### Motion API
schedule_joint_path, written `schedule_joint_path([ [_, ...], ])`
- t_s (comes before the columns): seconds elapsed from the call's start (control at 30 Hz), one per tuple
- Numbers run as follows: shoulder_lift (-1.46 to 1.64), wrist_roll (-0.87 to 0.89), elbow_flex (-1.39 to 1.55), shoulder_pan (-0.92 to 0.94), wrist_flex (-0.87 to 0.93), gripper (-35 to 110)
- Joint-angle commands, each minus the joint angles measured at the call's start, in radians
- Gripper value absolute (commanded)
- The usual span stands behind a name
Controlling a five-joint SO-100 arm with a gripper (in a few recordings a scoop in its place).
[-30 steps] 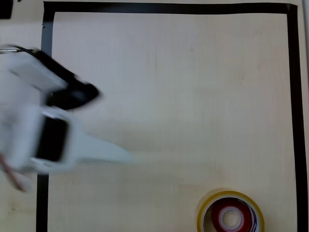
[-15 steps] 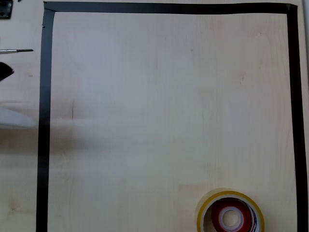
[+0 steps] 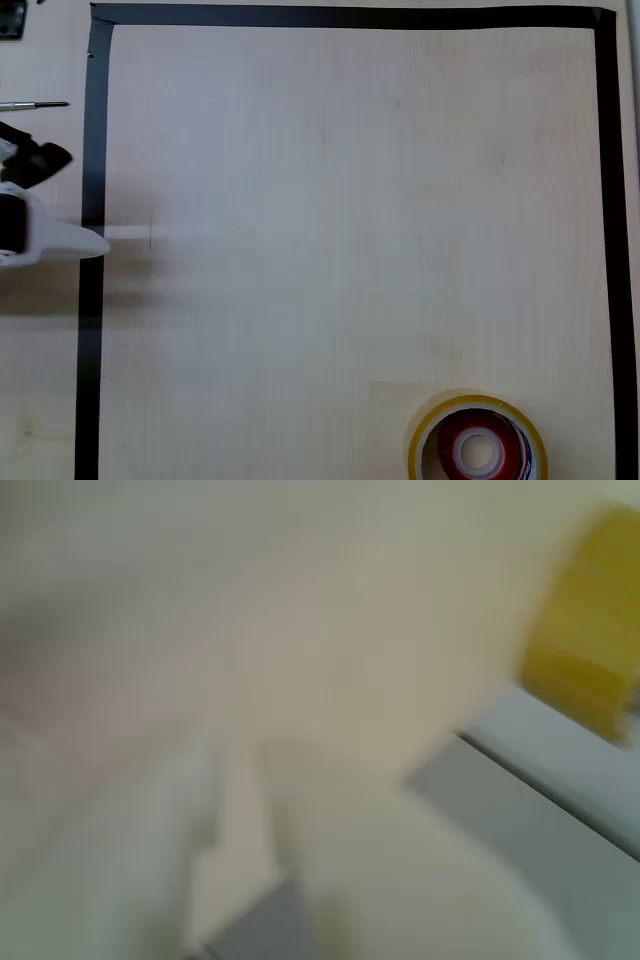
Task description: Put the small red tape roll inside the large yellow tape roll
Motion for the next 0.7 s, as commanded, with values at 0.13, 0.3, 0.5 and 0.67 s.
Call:
schedule_joint_path([
  [0.13,0.011,-0.005,0.103,-0.011,-0.031,0],
  [0.3,0.011,-0.005,0.103,-0.014,-0.031,0],
  [0.5,0.011,-0.005,0.103,-0.014,-0.031,0],
  [0.67,0.011,-0.005,0.103,-0.014,-0.031,0],
])
